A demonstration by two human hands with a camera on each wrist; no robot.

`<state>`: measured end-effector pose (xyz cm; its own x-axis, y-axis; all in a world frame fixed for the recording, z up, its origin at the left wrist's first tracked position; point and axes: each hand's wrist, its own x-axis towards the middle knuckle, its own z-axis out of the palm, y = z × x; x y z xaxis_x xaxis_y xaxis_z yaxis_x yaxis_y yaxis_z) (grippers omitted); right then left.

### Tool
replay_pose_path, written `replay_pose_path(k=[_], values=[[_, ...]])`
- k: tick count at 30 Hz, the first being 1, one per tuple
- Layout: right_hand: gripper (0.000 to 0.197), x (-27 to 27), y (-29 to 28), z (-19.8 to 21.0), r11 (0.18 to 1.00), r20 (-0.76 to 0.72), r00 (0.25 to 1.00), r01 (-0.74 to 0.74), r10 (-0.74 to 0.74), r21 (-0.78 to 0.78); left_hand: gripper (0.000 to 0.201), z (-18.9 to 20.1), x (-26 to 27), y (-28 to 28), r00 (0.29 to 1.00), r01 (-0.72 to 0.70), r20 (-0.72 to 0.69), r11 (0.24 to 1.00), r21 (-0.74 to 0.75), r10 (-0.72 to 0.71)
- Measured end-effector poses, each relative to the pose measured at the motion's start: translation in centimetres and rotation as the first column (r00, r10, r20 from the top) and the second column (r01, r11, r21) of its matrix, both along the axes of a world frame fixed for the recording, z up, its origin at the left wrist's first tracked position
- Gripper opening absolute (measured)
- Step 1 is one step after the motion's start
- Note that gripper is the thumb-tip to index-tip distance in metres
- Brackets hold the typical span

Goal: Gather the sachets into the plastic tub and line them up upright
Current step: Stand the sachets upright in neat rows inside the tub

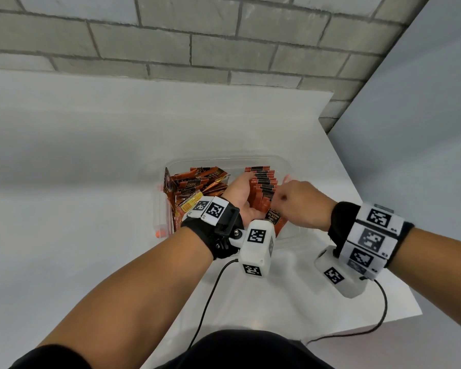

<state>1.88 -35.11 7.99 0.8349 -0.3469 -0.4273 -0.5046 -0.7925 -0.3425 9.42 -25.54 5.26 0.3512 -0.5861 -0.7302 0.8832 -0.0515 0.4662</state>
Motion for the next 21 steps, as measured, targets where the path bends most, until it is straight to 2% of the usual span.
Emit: replay_pose_path(k=[3,5,8,12,16,19,21], values=[[0.034,0.3,0.2,-0.1,0.981,-0.282,0.942,-0.193,0.179,-0.021,0.027,-0.2,0.0,-0.2,0.999,-0.032,-0.014,0.999,0.002,0.032],[0.038,0.6,0.6,-0.1,0.943,-0.382,0.879,-0.329,0.286,-0.05,0.027,-0.2,0.0,-0.2,0.998,-0.044,-0.035,0.999,0.001,0.044],[0.027,0.7,1.3,-0.3,0.898,-0.462,0.807,-0.437,0.368,-0.047,0.029,0.1,-0.1,-0.1,0.998,-0.039,-0.057,0.999,-0.009,0.039],[0.027,0.9,1.6,-1.3,0.88,-0.512,0.772,-0.471,0.377,-0.063,0.033,0.0,0.2,0.1,0.997,-0.017,-0.07,1.0,0.003,0.017],[0.034,1.2,1.2,-2.4,0.897,-0.491,0.819,-0.415,0.295,-0.154,0.037,-0.5,0.7,0.3,0.998,0.056,-0.012,0.996,0.069,-0.056],[0.024,1.2,1.0,-2.8,0.916,-0.468,0.842,-0.373,0.267,-0.148,0.038,-0.3,0.6,0.4,0.997,0.075,0.001,0.994,0.082,-0.075],[0.022,1.1,0.9,-3.0,0.917,-0.465,0.843,-0.372,0.269,-0.145,0.047,-0.2,0.5,0.4,0.998,0.069,0.001,0.994,0.087,-0.069]])
